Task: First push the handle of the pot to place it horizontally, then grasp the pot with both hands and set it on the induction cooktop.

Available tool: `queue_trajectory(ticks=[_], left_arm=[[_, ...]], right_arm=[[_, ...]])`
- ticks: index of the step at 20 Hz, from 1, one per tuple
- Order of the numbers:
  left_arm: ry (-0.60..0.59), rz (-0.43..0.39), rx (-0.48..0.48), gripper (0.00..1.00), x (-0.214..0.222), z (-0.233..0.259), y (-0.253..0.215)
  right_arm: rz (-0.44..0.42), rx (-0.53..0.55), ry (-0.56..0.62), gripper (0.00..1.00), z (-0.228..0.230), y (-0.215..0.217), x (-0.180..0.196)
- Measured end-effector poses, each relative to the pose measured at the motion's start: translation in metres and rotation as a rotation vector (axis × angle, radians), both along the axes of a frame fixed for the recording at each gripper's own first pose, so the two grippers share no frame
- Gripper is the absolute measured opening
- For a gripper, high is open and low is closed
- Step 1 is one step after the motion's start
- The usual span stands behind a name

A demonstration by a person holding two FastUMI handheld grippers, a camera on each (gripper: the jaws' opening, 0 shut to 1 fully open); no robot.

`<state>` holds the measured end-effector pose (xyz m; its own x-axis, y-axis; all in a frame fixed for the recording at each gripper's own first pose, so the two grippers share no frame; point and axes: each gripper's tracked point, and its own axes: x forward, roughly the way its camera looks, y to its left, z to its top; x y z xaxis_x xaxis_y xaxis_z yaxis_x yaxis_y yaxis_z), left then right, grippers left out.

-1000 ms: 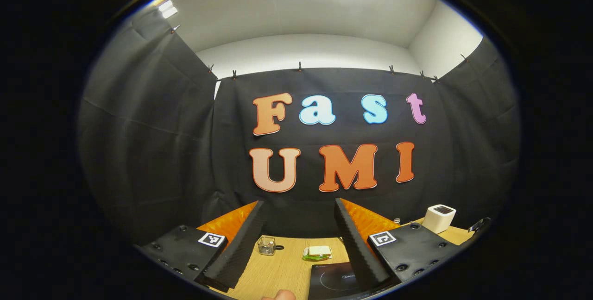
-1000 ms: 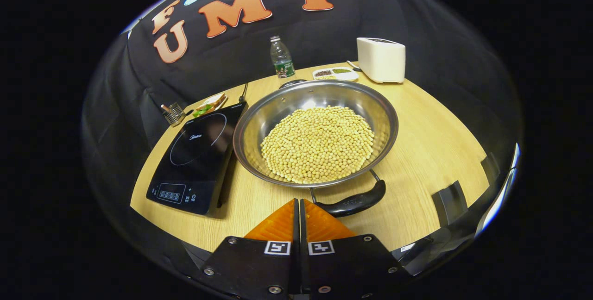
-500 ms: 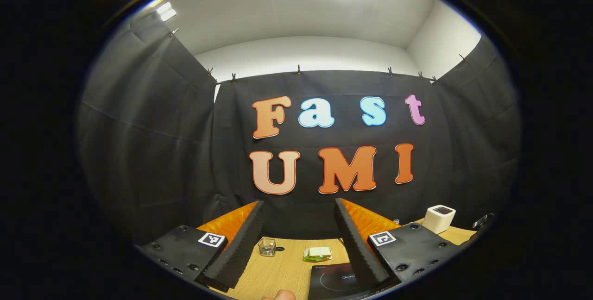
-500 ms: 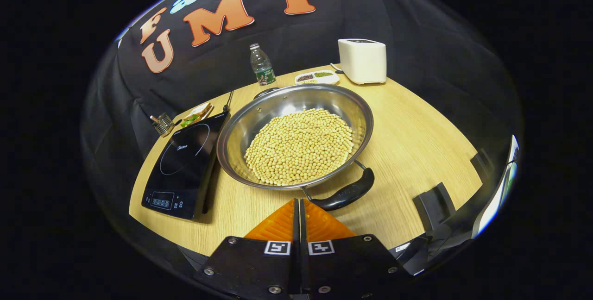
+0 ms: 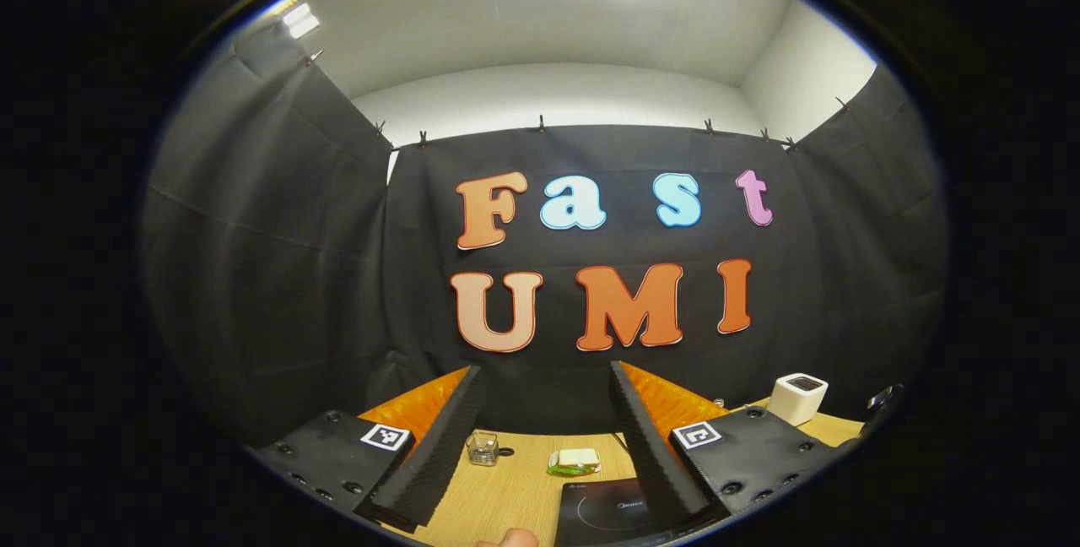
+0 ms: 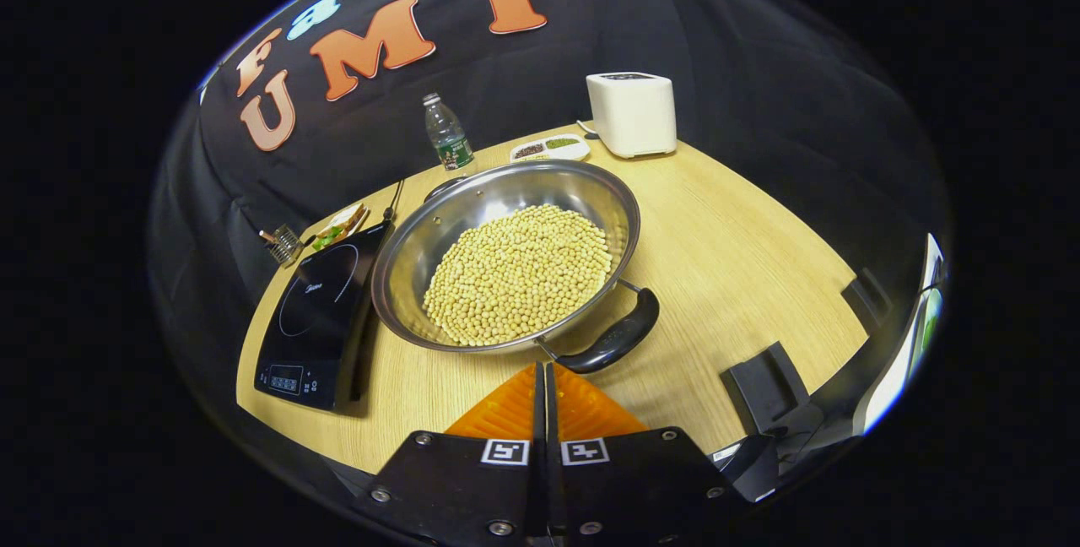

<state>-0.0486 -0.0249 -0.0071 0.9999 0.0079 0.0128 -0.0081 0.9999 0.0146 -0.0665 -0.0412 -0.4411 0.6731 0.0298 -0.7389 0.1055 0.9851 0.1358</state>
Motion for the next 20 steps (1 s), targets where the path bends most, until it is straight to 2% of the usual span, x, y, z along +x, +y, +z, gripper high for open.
queue_trajectory(ticks=[10, 20], left_arm=[[0.018, -0.014, 0.000, 0.97, 0.010, -0.005, -0.015], [0.028, -0.025, 0.014, 0.97, 0.023, -0.009, -0.028]], right_arm=[[-0.079, -0.035, -0.004, 0.00, -0.002, -0.041, 0.009], [-0.131, -0.018, -0.011, 0.00, -0.005, -0.060, 0.025]])
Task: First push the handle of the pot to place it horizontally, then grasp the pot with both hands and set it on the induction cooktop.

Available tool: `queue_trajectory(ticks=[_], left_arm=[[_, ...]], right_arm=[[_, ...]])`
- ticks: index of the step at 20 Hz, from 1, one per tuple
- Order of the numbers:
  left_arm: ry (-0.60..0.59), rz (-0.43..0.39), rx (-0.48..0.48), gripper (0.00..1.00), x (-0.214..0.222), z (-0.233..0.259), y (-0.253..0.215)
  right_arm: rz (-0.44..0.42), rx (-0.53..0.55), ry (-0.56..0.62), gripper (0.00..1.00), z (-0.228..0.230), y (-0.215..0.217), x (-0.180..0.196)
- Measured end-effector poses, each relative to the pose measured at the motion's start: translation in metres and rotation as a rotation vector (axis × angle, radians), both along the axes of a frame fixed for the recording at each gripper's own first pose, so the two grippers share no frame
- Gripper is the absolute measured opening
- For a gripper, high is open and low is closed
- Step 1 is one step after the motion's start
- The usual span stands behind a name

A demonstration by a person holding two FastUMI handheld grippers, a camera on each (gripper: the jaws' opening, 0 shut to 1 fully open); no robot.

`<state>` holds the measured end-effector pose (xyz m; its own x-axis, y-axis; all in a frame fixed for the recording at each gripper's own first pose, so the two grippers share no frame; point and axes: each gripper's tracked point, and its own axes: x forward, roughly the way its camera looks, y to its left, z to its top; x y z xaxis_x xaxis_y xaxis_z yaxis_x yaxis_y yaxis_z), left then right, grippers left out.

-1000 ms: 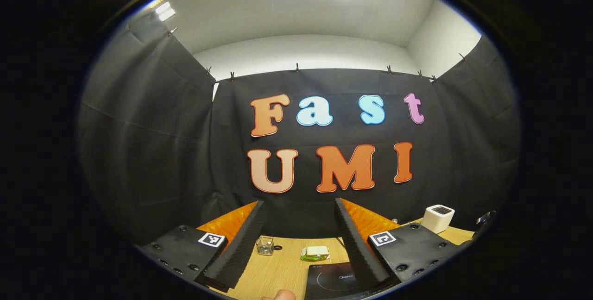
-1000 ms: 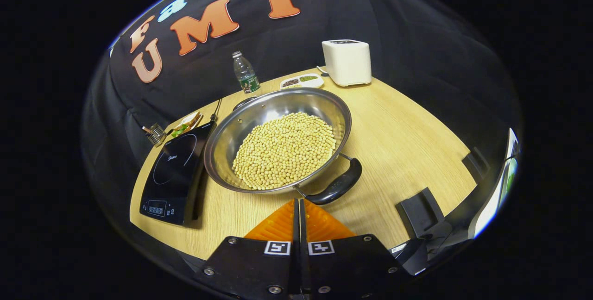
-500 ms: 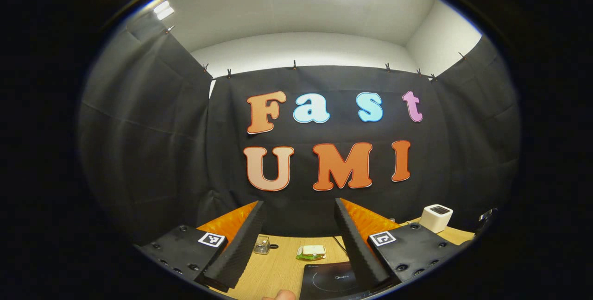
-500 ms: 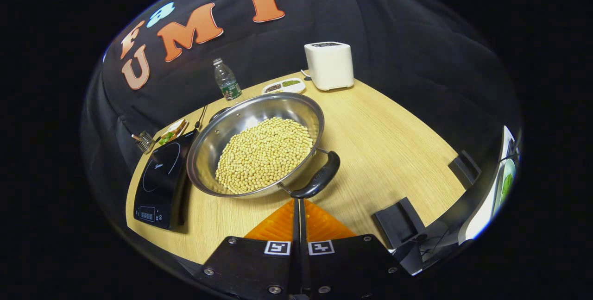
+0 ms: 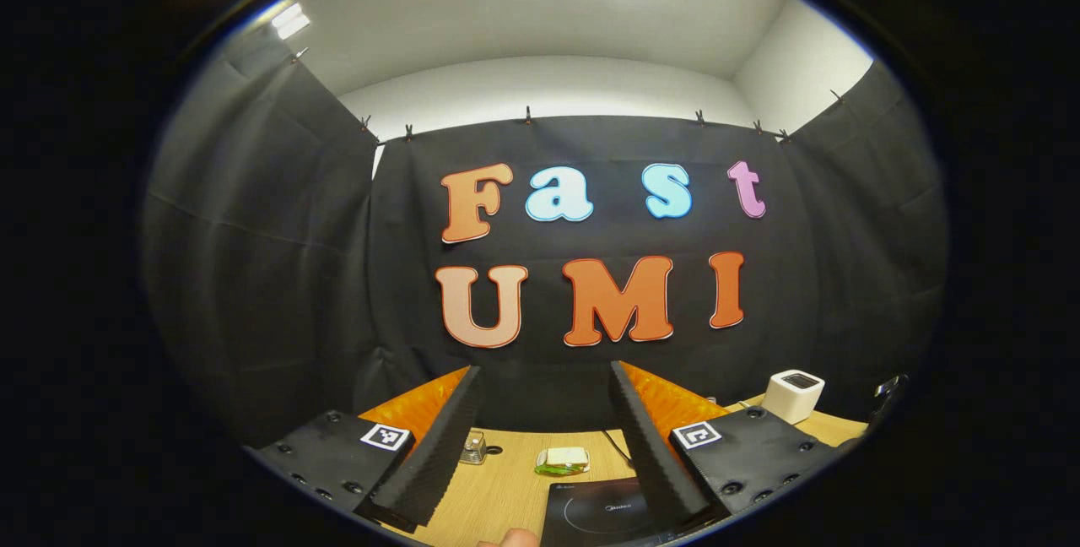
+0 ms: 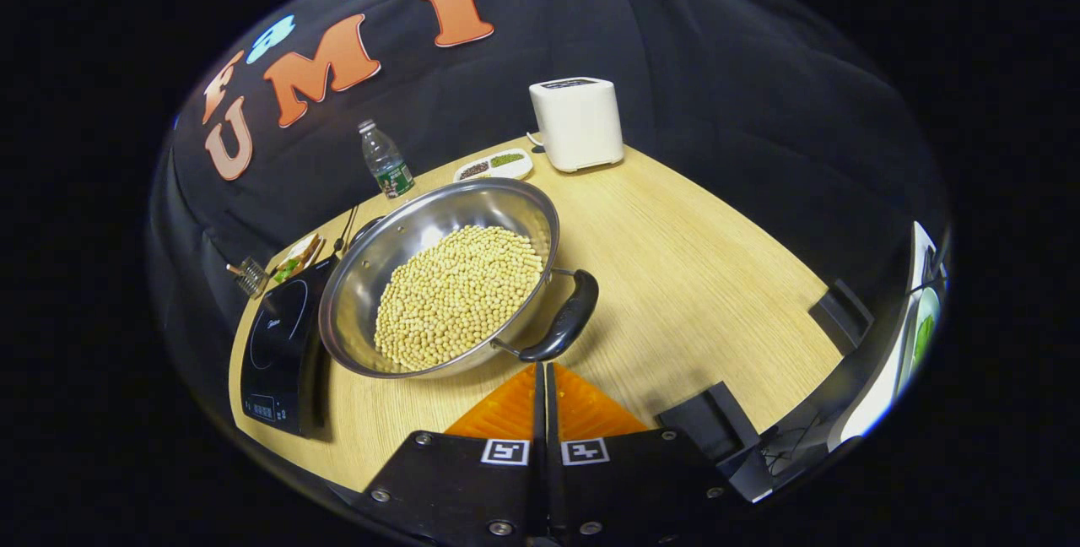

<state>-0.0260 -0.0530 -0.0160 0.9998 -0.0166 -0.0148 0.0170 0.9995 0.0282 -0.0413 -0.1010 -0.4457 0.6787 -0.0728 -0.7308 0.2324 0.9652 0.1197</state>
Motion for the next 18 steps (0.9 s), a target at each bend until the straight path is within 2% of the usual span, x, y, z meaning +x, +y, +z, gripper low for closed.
queue_trajectory(ticks=[8, 14, 17, 18], left_arm=[[0.020, -0.005, 0.004, 0.99, 0.015, -0.008, -0.006], [-0.011, 0.000, 0.029, 0.98, 0.018, 0.002, -0.004], [-0.018, -0.006, 0.015, 0.96, 0.019, 0.006, -0.006], [-0.017, -0.007, 0.010, 0.98, 0.020, 0.005, -0.006]], right_arm=[[-0.039, -0.001, 0.001, 0.00, 0.000, -0.014, 0.017], [-0.068, -0.017, 0.001, 0.00, -0.001, -0.026, 0.030], [-0.080, -0.031, 0.002, 0.00, 0.000, -0.031, 0.039], [-0.083, -0.038, 0.001, 0.00, 0.000, -0.033, 0.042]])
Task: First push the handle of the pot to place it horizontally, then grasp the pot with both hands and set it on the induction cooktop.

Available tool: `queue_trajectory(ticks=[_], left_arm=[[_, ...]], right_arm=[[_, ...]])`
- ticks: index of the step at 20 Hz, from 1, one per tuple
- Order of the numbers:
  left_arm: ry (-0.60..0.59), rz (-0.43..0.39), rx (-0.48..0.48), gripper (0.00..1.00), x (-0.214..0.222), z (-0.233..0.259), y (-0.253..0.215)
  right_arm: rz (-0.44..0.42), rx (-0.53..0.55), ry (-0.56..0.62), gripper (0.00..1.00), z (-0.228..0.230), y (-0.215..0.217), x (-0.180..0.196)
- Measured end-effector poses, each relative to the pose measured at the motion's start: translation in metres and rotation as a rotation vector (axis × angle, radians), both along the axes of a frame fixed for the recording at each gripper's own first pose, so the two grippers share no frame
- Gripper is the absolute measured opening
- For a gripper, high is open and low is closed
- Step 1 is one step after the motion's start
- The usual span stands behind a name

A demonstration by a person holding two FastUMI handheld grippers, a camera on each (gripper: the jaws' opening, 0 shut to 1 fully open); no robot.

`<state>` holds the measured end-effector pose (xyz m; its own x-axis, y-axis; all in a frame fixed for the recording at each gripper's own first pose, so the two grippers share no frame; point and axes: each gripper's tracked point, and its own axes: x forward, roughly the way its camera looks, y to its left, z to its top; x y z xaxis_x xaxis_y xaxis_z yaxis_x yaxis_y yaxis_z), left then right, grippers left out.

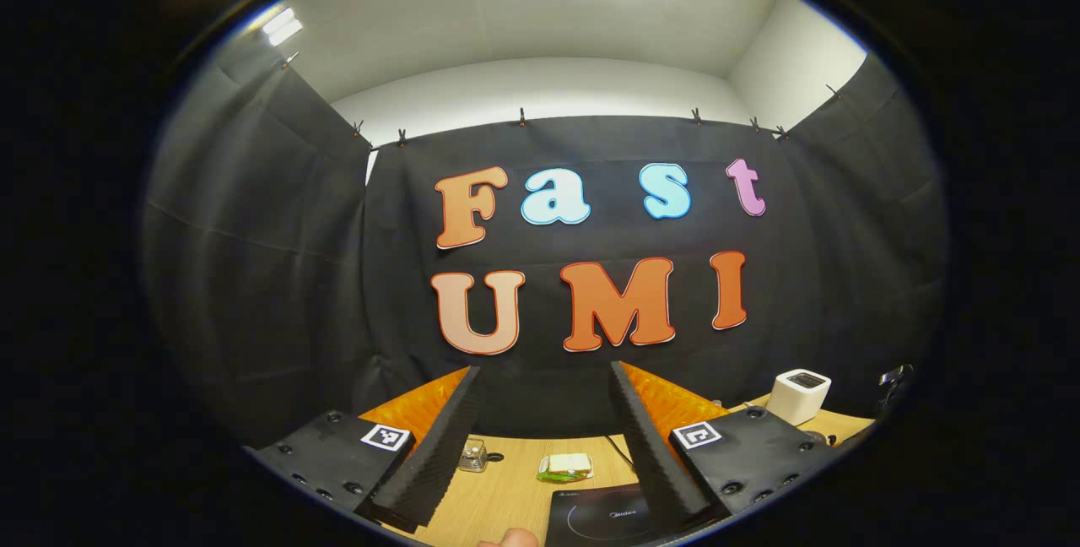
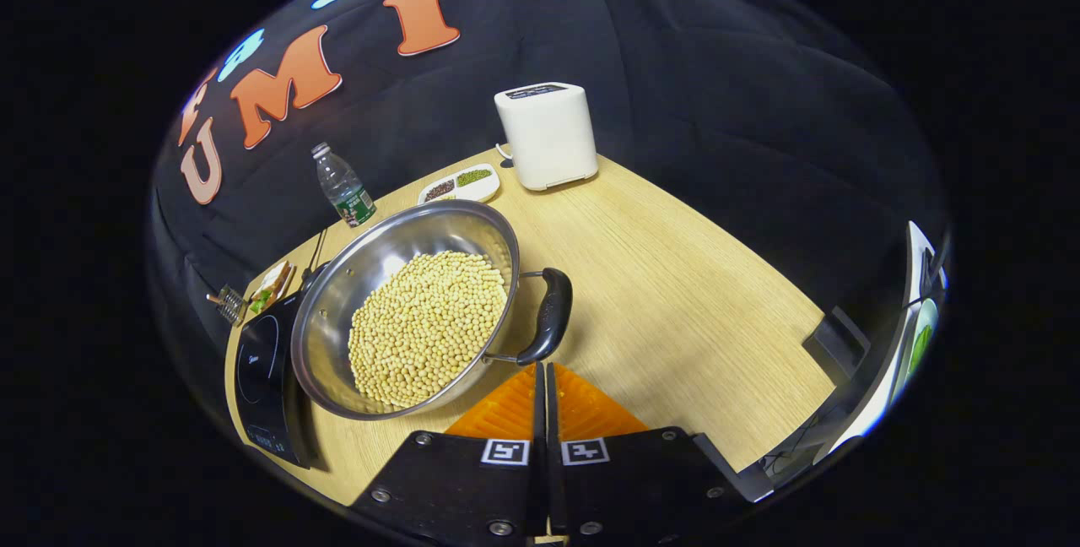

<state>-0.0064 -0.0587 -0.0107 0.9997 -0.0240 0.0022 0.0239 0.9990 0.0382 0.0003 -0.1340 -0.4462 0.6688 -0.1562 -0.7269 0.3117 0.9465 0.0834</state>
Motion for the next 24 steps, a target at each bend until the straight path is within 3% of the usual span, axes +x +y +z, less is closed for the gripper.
queue_trajectory(ticks=[5, 24], left_arm=[[0.010, 0.016, 0.002, 0.98, 0.008, -0.006, 0.005], [0.063, 0.048, -0.011, 0.98, 0.049, -0.039, 0.009]], right_arm=[[-0.019, -0.051, 0.022, 0.00, -0.008, -0.013, 0.015], [-0.076, -0.064, 0.042, 0.00, -0.016, -0.037, 0.078]])
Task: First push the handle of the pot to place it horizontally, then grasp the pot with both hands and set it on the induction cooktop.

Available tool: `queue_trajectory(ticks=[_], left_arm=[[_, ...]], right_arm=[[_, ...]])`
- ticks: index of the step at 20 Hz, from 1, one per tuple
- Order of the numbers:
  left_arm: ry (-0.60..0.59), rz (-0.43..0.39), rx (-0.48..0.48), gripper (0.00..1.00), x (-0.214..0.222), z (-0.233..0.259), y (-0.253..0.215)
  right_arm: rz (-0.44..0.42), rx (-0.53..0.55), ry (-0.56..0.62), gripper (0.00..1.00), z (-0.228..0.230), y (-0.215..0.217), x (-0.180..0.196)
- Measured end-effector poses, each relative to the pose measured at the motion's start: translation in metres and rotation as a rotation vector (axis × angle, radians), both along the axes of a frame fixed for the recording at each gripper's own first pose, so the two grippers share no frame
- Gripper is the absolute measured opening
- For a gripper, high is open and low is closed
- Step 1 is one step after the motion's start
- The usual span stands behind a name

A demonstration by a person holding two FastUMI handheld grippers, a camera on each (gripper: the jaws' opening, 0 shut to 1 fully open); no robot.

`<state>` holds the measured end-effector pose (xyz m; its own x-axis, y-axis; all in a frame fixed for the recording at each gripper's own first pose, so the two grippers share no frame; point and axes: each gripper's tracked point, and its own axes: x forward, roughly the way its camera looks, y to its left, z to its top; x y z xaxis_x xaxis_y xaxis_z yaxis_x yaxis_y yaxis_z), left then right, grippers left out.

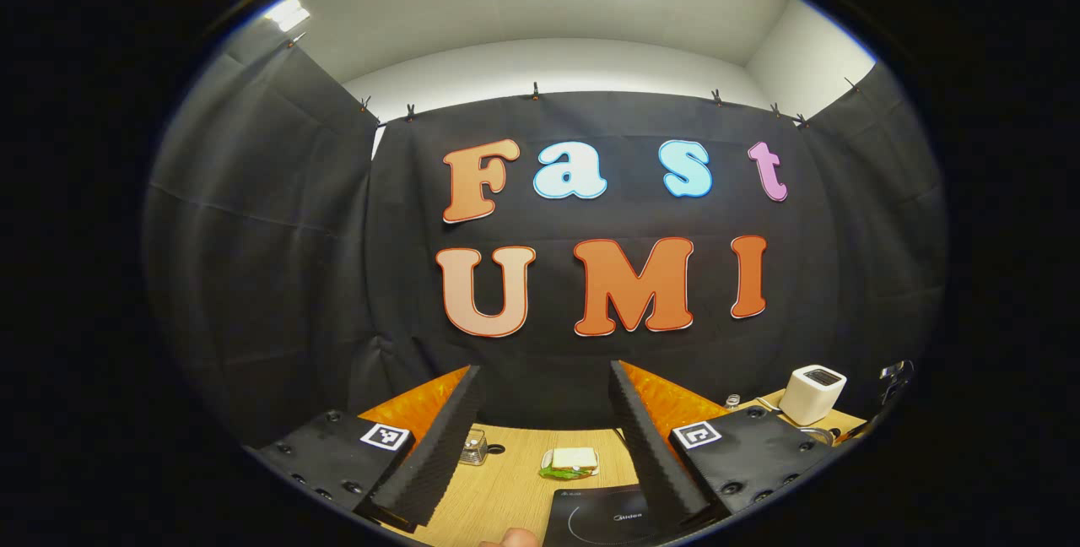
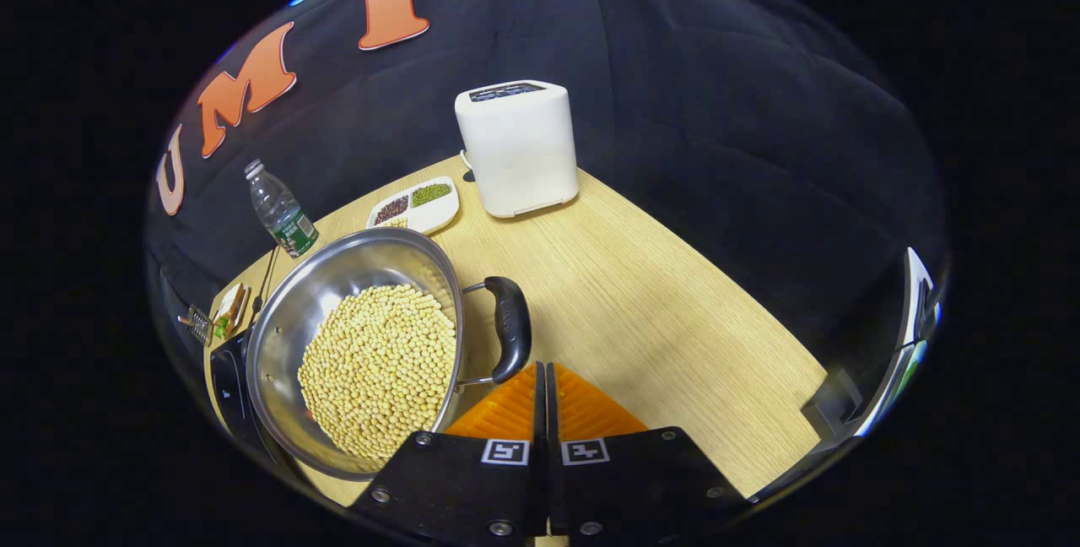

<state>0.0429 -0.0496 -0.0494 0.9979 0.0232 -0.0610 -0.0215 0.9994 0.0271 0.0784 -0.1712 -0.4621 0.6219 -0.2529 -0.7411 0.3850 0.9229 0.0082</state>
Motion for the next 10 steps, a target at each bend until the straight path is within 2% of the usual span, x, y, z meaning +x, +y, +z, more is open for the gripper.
queue_trajectory(ticks=[10], left_arm=[[0.023, -0.022, 0.018, 0.98, 0.016, -0.020, -0.027]], right_arm=[[0.008, -0.004, -0.003, 0.00, -0.006, -0.002, 0.031]])
